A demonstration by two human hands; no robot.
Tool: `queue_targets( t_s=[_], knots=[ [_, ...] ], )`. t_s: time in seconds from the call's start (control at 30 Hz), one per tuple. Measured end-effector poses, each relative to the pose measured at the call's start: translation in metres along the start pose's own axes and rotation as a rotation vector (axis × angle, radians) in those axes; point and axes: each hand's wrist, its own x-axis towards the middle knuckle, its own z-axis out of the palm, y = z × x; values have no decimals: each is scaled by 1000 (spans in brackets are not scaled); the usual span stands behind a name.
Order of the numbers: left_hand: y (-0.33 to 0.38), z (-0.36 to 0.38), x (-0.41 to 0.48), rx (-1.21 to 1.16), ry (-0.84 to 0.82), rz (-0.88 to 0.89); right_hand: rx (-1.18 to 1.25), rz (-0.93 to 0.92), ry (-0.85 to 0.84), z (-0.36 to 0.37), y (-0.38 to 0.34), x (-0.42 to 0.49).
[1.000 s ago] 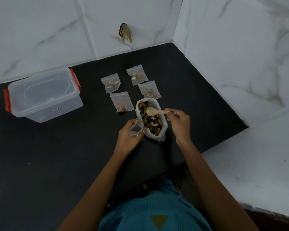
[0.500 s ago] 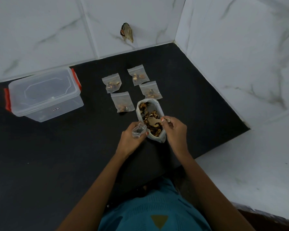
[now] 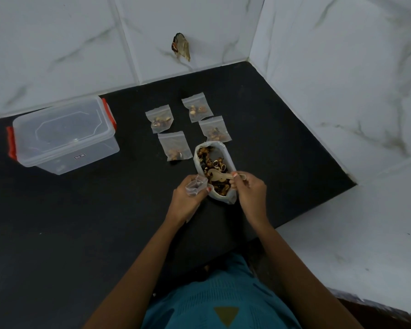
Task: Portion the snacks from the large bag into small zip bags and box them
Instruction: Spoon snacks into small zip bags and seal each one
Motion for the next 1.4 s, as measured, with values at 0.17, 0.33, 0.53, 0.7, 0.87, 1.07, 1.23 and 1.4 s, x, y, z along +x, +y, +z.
queue_targets(
  t_s=[0.17, 0.33, 0.53, 0.7, 0.87, 1.07, 1.23, 1.4],
  knots=[
    [-5, 1, 3, -46, -20, -13, 2, -24, -35, 9, -1, -6],
    [-4, -1, 4, -53, -36, -22, 243, 242, 60, 3, -1, 9],
    [-2, -1, 3, -44, -28, -9, 332, 329, 69, 0, -3, 11],
    [-4, -2, 4, -51, -42, -11, 326, 347, 61, 2, -3, 7],
    [-2, -3, 3, -27, -60, 2, 489, 469, 71, -2, -4, 8],
    [-4, -8, 1, 8, -51, -7, 651, 561, 83, -9, -7, 8],
    [0, -8, 0, -7, -2, 9, 682, 558, 107, -14, -5, 12],
    [9, -5, 3, 19, 65, 47, 586, 466, 91, -23, -14, 9]
  ],
)
